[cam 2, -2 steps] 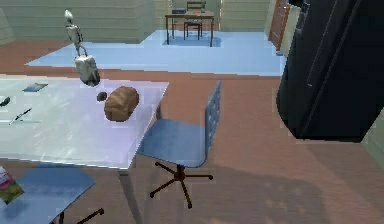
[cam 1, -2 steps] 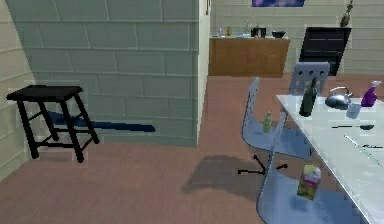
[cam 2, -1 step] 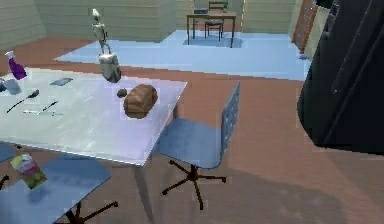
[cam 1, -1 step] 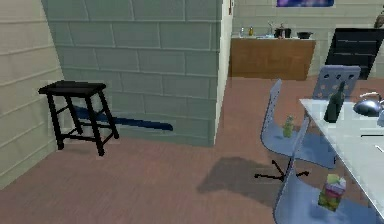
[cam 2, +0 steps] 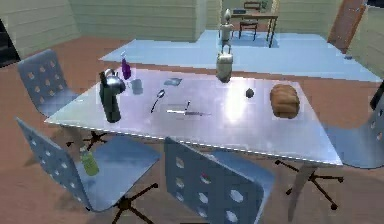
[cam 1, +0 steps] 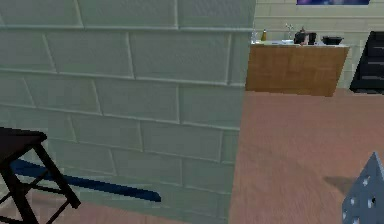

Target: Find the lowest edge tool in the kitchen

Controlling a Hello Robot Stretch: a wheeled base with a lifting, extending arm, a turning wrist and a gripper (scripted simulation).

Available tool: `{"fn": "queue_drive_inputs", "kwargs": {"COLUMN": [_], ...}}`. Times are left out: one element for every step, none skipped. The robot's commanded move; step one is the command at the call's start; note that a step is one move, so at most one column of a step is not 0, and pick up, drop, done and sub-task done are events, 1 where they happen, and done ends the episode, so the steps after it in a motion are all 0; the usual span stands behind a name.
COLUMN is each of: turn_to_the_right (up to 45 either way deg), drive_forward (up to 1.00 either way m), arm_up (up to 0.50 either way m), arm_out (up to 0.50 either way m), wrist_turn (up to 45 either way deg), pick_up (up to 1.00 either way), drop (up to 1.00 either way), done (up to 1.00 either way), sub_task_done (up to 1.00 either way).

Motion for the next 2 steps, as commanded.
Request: {"fn": "queue_drive_inputs", "kwargs": {"turn_to_the_right": [-6.0, 0.0], "drive_forward": [0.00, 0.35], "arm_up": [0.00, 0.00], "arm_out": [0.00, 0.00], "wrist_turn": [0.0, 0.0], "pick_up": [0.00, 0.00], "drop": [0.00, 0.00], "done": [0.00, 0.00], "sub_task_done": [0.00, 0.00]}}
